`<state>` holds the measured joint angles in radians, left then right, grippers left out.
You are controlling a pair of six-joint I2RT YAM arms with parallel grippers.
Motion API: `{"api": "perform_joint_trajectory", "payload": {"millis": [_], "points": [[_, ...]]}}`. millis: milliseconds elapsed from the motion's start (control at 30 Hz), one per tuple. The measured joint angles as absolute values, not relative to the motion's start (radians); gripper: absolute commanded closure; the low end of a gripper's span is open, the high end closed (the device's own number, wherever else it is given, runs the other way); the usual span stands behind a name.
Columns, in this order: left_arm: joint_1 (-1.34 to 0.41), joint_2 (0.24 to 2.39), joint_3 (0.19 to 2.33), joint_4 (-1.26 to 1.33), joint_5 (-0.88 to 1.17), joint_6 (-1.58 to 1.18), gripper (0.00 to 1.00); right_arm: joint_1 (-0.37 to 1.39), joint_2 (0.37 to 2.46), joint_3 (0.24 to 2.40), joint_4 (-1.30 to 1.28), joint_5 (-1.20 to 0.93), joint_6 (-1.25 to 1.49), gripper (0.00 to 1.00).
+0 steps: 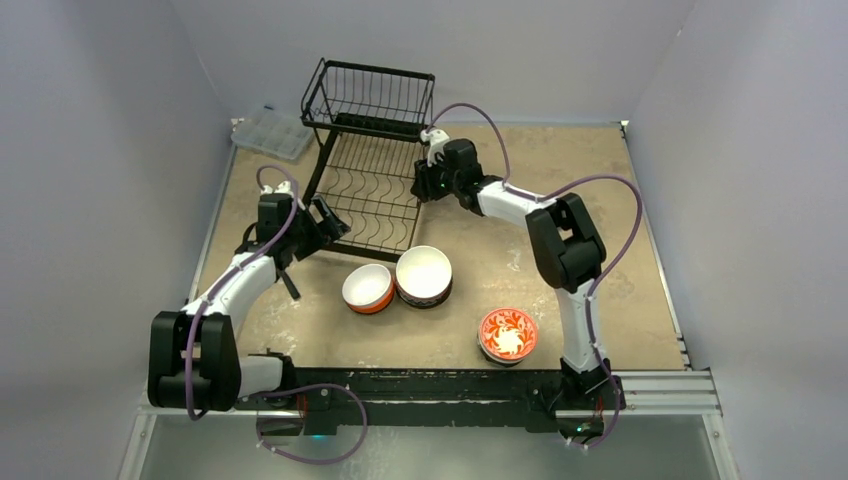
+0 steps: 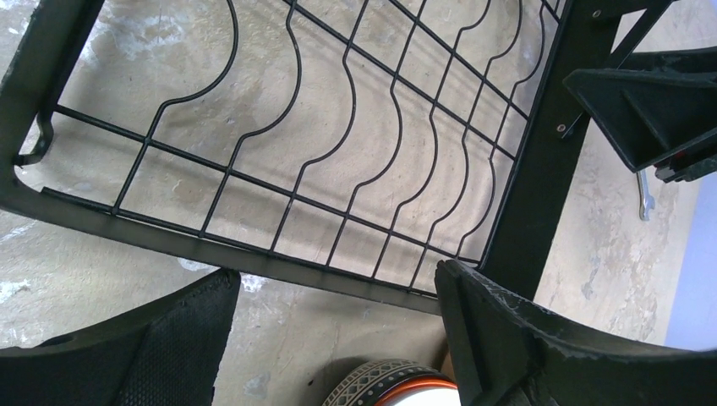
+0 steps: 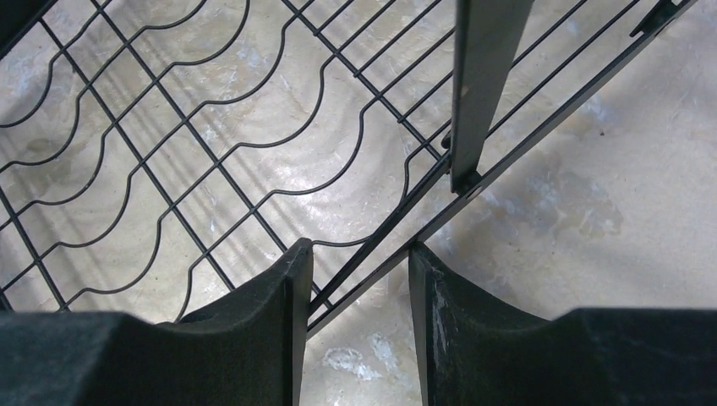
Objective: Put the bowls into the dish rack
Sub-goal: Adjust the dish rack at the center of the board.
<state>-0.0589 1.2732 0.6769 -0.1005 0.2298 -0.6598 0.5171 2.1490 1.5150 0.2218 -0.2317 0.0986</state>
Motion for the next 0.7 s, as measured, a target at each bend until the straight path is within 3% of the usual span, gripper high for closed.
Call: {"api": "perform_joint_trajectory", "payload": {"millis": [500,700], "points": [[-0.052,1.279,0.677,-0.125,0.283,-0.633,0.16,0.521,2.230,1.674,0.123,-0.273,0.028,0.52],[-0.052,1.277,0.677,-0.126,0.304,-0.616,0.11,0.521,2.226,1.670,0.107,-0.260,0.019,0.25]]}}
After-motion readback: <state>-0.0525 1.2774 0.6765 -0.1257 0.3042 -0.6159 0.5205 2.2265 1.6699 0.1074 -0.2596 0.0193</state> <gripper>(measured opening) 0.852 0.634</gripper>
